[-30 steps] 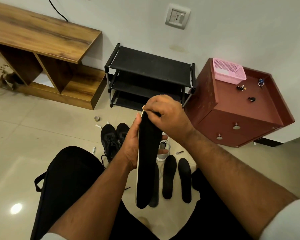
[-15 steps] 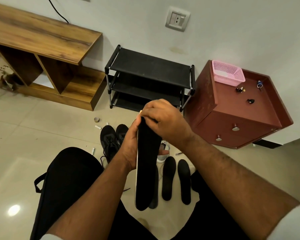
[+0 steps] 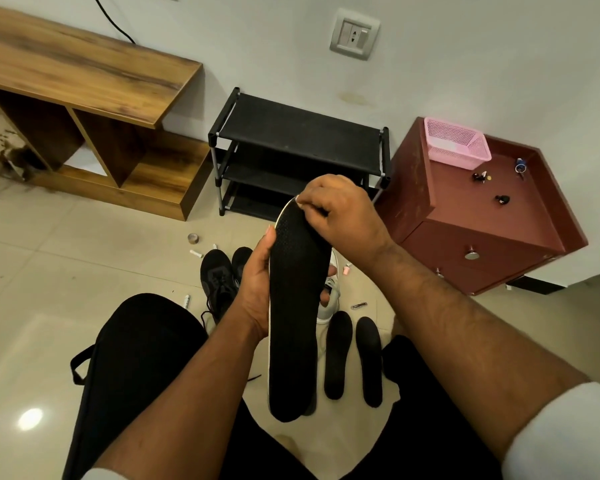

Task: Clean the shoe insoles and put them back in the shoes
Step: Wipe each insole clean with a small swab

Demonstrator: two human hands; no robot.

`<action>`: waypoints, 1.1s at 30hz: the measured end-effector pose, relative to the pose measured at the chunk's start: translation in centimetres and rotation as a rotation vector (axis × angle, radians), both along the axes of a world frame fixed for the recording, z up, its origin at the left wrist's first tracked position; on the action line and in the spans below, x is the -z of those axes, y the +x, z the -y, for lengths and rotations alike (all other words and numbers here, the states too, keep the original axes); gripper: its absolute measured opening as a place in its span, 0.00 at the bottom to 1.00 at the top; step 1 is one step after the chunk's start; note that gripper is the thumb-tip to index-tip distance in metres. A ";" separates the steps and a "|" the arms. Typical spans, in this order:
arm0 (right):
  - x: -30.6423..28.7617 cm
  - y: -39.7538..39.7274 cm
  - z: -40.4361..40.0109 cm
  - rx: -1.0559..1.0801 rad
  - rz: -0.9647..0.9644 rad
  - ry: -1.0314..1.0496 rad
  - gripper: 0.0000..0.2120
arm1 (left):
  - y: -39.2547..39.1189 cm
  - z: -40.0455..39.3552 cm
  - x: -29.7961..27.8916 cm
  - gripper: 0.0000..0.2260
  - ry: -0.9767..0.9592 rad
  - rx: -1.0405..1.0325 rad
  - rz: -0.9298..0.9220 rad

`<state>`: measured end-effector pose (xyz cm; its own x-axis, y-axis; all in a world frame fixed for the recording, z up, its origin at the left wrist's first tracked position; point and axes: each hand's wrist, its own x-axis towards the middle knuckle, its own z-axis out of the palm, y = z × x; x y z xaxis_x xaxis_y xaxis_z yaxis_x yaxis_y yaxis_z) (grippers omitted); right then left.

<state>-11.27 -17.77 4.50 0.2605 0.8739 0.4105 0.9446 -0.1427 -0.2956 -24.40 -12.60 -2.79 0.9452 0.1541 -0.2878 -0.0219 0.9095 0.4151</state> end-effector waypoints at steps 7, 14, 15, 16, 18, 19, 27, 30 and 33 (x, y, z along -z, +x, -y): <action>-0.1 -0.5 1.1 0.094 -0.055 0.078 0.06 | 0.0 -0.1 0.4 0.33 0.016 -0.065 -0.032; 0.6 -1.7 -0.2 0.027 -0.012 -0.021 0.06 | -0.2 0.1 0.2 0.29 0.025 -0.109 -0.015; 0.7 -1.0 -0.1 0.084 -0.041 -0.031 0.07 | -0.2 0.0 0.1 0.30 0.017 -0.113 -0.026; 0.5 -0.4 0.0 0.138 -0.071 -0.050 0.07 | -0.1 -0.1 0.2 0.30 0.001 -0.119 -0.035; 0.1 0.1 0.3 0.190 -0.108 -0.076 0.07 | -0.1 -0.2 0.3 0.30 -0.020 -0.134 -0.049; -0.2 -0.3 0.5 0.167 -0.112 -0.058 0.07 | 0.0 -0.2 0.4 0.29 -0.021 -0.147 -0.060; 1.1 -2.2 -0.4 0.085 -0.042 -0.109 0.07 | -0.2 -0.1 0.3 0.26 -0.031 -0.191 -0.095; 0.6 -0.4 -0.2 0.248 -0.114 -0.173 0.09 | -0.1 -0.3 0.3 0.29 -0.039 -0.179 -0.124; -0.1 -1.7 -0.1 0.199 -0.114 -0.103 0.08 | -0.1 -0.3 0.3 0.29 -0.021 -0.192 -0.126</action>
<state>-12.97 -17.70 4.62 0.4709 0.8366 0.2799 0.8563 -0.3573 -0.3728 -24.48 -12.27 -3.10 0.8557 0.3202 -0.4065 -0.1445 0.9022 0.4064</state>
